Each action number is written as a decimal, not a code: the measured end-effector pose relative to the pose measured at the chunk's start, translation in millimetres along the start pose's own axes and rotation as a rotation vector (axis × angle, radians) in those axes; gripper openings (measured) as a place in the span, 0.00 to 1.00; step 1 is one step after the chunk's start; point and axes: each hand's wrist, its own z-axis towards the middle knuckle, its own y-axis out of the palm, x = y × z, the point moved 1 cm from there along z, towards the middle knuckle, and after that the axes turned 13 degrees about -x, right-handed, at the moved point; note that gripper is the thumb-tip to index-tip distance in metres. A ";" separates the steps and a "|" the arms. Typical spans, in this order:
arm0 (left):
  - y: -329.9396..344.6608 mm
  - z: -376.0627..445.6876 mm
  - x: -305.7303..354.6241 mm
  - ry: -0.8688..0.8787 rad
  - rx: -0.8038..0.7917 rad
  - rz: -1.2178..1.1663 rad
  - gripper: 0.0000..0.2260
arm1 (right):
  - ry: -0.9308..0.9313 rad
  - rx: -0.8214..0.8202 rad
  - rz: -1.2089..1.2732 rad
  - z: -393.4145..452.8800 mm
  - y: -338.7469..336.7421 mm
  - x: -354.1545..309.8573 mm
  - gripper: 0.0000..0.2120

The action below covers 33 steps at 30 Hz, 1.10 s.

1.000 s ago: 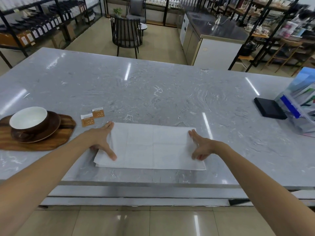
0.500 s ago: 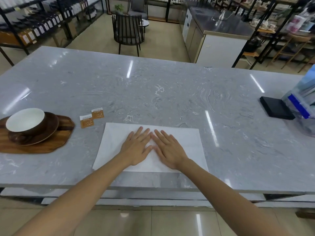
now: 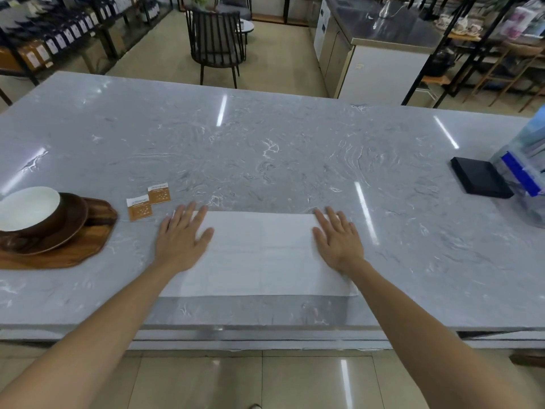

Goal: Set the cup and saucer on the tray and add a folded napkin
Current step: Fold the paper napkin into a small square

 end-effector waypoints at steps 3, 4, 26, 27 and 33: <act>-1.2 -0.4 9.8 -0.062 0.009 0.047 0.29 | 0.128 0.001 -0.022 2.5 -2.5 -15.8 0.28; -2.5 -0.3 18.1 -0.072 0.035 0.068 0.28 | 0.161 0.015 -0.048 3.4 -3.1 -26.2 0.30; -11.6 -4.8 -5.0 0.047 -0.059 0.057 0.28 | 0.032 0.063 0.002 -21.2 15.2 25.0 0.27; -14.3 0.2 -5.3 0.067 -0.082 0.082 0.29 | 0.006 0.081 -0.027 -32.3 18.9 24.0 0.27; -30.9 39.9 9.8 0.271 -0.115 0.246 0.26 | -0.053 0.014 -0.018 -119.3 49.3 -4.0 0.31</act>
